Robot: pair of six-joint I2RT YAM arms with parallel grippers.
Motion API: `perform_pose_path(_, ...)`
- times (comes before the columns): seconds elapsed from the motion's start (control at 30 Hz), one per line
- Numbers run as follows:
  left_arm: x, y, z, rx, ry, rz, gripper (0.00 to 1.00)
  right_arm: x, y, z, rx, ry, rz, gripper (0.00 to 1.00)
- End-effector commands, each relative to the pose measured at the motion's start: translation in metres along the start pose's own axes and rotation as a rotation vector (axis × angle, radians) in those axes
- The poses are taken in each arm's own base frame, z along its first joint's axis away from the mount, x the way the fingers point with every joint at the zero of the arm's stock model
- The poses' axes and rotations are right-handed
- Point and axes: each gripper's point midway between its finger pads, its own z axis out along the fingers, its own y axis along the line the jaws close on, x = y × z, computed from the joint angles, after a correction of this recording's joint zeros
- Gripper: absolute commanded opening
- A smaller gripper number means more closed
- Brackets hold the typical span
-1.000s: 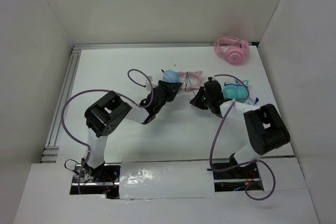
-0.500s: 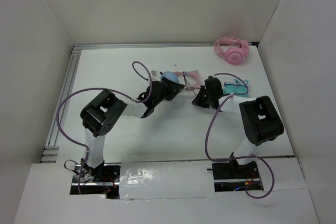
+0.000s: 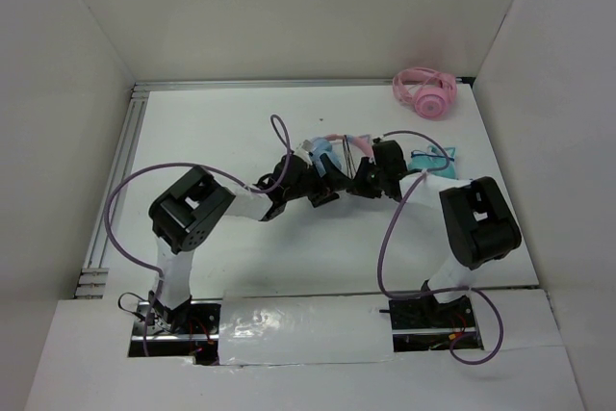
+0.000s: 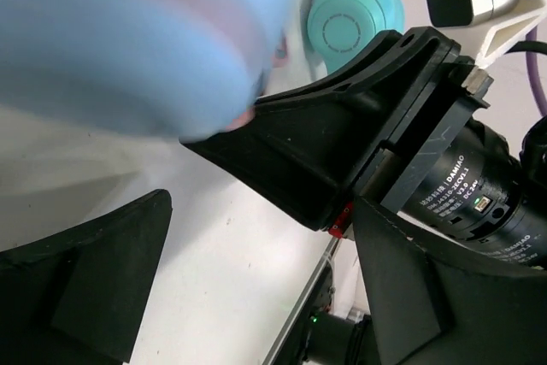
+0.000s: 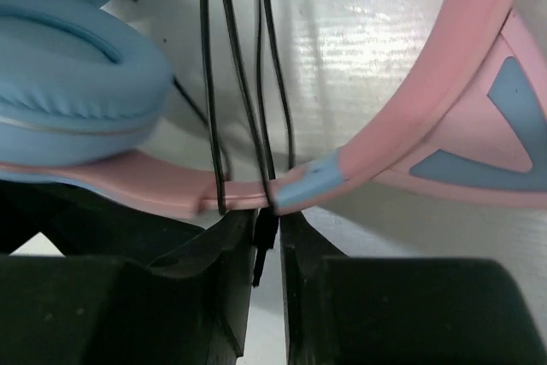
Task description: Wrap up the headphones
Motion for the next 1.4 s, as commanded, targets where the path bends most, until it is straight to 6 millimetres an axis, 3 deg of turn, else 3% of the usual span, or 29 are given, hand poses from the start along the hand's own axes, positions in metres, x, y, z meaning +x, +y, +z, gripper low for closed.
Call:
perform_pose_path(0.0, 0.009, -0.044, -0.015, 0.122, 0.056, 0.101, 0.99, -0.023, 0.018, -0.015, -0.029, -0.066, -0.032, 0.25)
perform_pose_path(0.17, 0.010, -0.049, -0.031, 0.132, 0.065, 0.115, 0.99, -0.018, 0.015, -0.031, -0.013, -0.072, -0.034, 0.49)
perform_pose_path(0.3, 0.010, -0.062, -0.051, 0.173, 0.069, 0.141, 0.99, -0.012, 0.013, -0.049, -0.021, -0.094, -0.048, 0.63)
perform_pose_path(0.4, 0.009, -0.084, -0.074, 0.207, 0.067, 0.192, 0.99, -0.025, 0.016, -0.079, -0.014, -0.184, -0.063, 0.70)
perform_pose_path(0.47, 0.011, -0.088, -0.086, 0.210, 0.065, 0.235, 0.99, -0.030, 0.011, -0.093, 0.021, -0.229, -0.063, 0.75)
perform_pose_path(0.5, 0.011, -0.087, -0.093, 0.195, 0.067, 0.242, 0.99, -0.033, 0.014, -0.102, 0.018, -0.254, -0.066, 0.87)
perform_pose_path(0.53, 0.008, -0.105, -0.108, 0.232, 0.046, 0.277, 0.99, -0.041, 0.020, -0.121, 0.001, -0.310, -0.066, 0.99)
perform_pose_path(0.57, 0.008, -0.106, -0.116, 0.240, 0.043, 0.336, 0.99, -0.044, 0.021, -0.132, 0.000, -0.341, -0.069, 1.00)
perform_pose_path(0.6, 0.009, -0.120, -0.135, 0.261, 0.040, 0.389, 0.99, -0.053, 0.032, -0.154, -0.039, -0.402, -0.064, 1.00)
perform_pose_path(0.77, 0.001, -0.129, -0.189, 0.098, -0.010, 0.550, 0.99, -0.070, 0.019, -0.215, 0.067, -0.587, -0.026, 1.00)
perform_pose_path(0.8, -0.004, -0.134, -0.209, 0.064, -0.059, 0.550, 0.99, -0.073, 0.021, -0.233, 0.057, -0.641, -0.005, 1.00)
perform_pose_path(0.83, -0.011, -0.113, -0.221, -0.062, -0.104, 0.524, 0.99, -0.071, 0.016, -0.239, 0.079, -0.651, 0.009, 1.00)
perform_pose_path(0.87, -0.015, -0.110, -0.232, -0.091, -0.142, 0.525, 0.99, -0.073, 0.015, -0.248, 0.080, -0.682, 0.015, 1.00)
perform_pose_path(0.9, -0.019, -0.122, -0.257, -0.064, -0.204, 0.536, 0.99, -0.077, 0.013, -0.264, 0.085, -0.738, 0.018, 1.00)
perform_pose_path(0.93, -0.018, -0.109, -0.269, -0.113, -0.222, 0.525, 0.99, -0.076, 0.009, -0.270, 0.102, -0.754, 0.022, 1.00)
perform_pose_path(1.0, -0.011, -0.120, -0.306, -0.050, -0.272, 0.524, 0.99, -0.080, 0.000, -0.293, 0.133, -0.837, 0.068, 1.00)
perform_pose_path(1.03, -0.004, -0.112, -0.317, -0.062, -0.264, 0.494, 0.99, -0.077, -0.006, -0.297, 0.156, -0.840, 0.079, 1.00)
perform_pose_path(1.07, 0.000, -0.119, -0.339, -0.008, -0.300, 0.493, 0.99, -0.077, -0.008, -0.307, 0.149, -0.871, 0.109, 1.00)
perform_pose_path(1.1, 0.004, -0.117, -0.347, 0.006, -0.308, 0.483, 0.99, -0.076, -0.013, -0.315, 0.167, -0.898, 0.125, 1.00)
perform_pose_path(1.13, 0.002, -0.104, -0.353, -0.033, -0.342, 0.439, 0.99, -0.074, -0.016, -0.317, 0.176, -0.902, 0.131, 1.00)
perform_pose_path(1.17, 0.002, -0.106, -0.371, 0.002, -0.392, 0.430, 0.99, -0.073, -0.016, -0.326, 0.160, -0.926, 0.140, 1.00)
perform_pose_path(1.37, 0.003, -0.074, -0.410, -0.061, -0.499, 0.329, 0.99, -0.064, -0.008, -0.341, 0.063, -0.973, 0.074, 1.00)
